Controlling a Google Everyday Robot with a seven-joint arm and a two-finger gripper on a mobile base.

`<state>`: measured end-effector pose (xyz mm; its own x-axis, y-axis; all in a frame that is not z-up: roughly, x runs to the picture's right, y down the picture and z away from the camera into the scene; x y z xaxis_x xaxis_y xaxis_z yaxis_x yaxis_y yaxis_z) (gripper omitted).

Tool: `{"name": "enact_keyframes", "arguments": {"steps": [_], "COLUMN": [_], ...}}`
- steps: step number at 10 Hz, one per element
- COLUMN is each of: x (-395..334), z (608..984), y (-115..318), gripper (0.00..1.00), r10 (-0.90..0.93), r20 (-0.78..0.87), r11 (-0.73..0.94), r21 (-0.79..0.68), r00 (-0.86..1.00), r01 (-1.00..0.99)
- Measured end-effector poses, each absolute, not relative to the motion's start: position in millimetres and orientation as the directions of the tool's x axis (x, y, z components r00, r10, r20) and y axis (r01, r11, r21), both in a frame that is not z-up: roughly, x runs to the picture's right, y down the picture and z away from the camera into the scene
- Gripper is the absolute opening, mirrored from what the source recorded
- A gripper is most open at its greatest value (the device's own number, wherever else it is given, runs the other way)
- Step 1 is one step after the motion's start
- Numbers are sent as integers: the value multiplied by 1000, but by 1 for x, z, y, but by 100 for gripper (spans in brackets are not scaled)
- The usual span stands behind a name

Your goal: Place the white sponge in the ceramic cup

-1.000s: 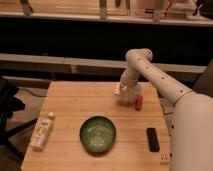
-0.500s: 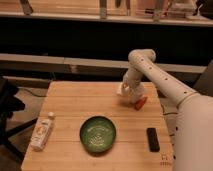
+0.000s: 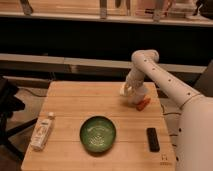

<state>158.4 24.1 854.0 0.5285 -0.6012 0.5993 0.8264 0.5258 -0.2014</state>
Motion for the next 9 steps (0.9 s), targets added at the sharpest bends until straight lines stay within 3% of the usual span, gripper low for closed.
{"name": "enact_keyframes", "arguments": {"steps": [3,6,9], "x": [160,163,176], "z": [813,775,769], "y": [1,-30,-36], "gripper": [0,11,1], "r10": [-633,-634,-617], "r20": [571,565,560], "r11": [549,562,574], "r21": [-146,-132,-161], "r00": [523,528,553], "r01": [823,816,803]}}
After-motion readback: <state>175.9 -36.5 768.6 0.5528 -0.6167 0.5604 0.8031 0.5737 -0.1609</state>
